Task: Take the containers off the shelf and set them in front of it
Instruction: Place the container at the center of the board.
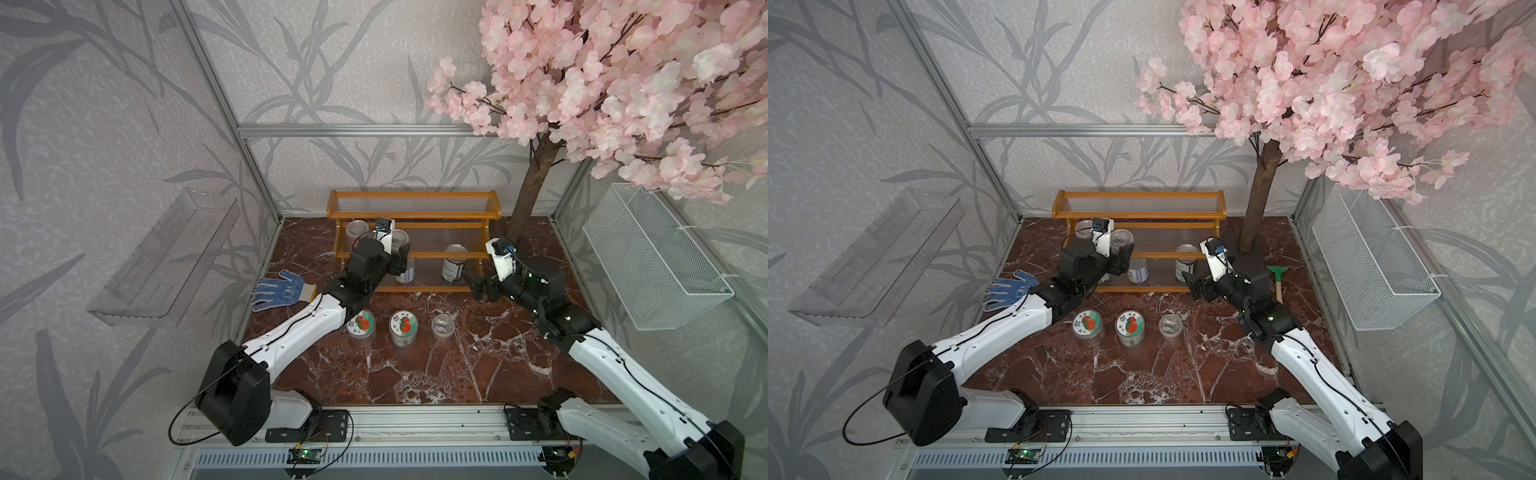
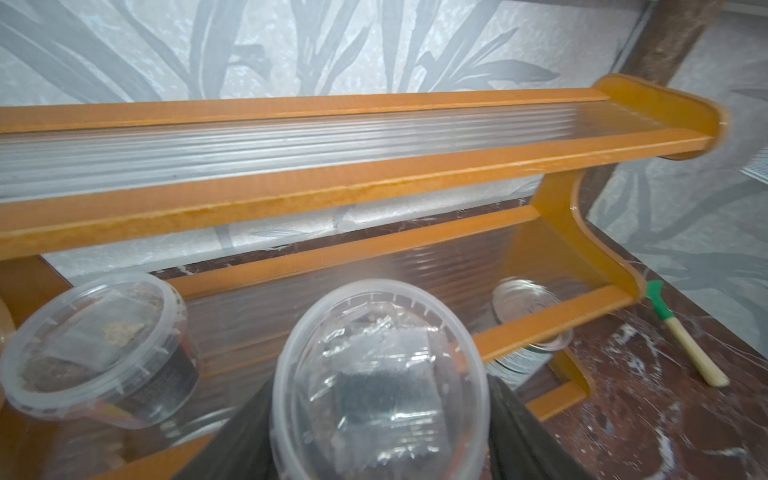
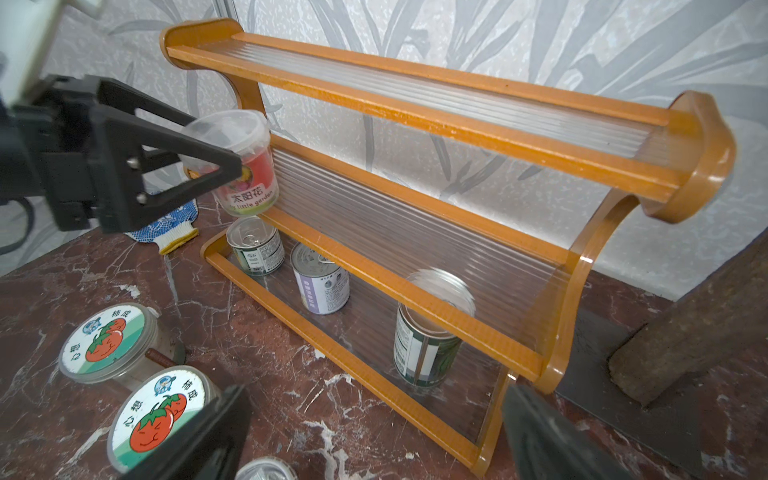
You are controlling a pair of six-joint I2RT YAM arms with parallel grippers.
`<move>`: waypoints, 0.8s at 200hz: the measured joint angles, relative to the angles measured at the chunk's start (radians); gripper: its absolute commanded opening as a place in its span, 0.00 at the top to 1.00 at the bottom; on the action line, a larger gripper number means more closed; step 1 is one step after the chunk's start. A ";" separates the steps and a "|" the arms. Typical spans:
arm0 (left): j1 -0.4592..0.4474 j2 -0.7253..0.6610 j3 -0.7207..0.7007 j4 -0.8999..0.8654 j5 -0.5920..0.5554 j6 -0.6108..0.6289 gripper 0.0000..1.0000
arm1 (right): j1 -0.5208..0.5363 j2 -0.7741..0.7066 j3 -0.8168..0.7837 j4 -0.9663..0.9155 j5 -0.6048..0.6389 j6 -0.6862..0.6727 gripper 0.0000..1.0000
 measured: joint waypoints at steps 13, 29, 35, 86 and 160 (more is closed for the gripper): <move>-0.034 -0.045 -0.025 -0.011 0.019 0.010 0.27 | -0.015 -0.011 0.001 -0.031 -0.016 0.000 0.01; -0.086 -0.078 -0.040 -0.020 0.047 0.021 0.27 | -0.036 -0.030 0.006 -0.071 -0.032 0.001 0.01; -0.108 -0.083 -0.042 -0.021 0.056 0.024 0.28 | -0.045 -0.037 0.009 -0.085 -0.036 0.001 0.01; -0.321 -0.027 -0.056 0.024 0.092 0.035 0.27 | -0.121 -0.091 0.049 -0.202 -0.035 0.011 0.01; -0.449 0.218 -0.060 0.161 0.246 0.048 0.27 | -0.229 -0.158 0.139 -0.410 -0.085 0.050 0.01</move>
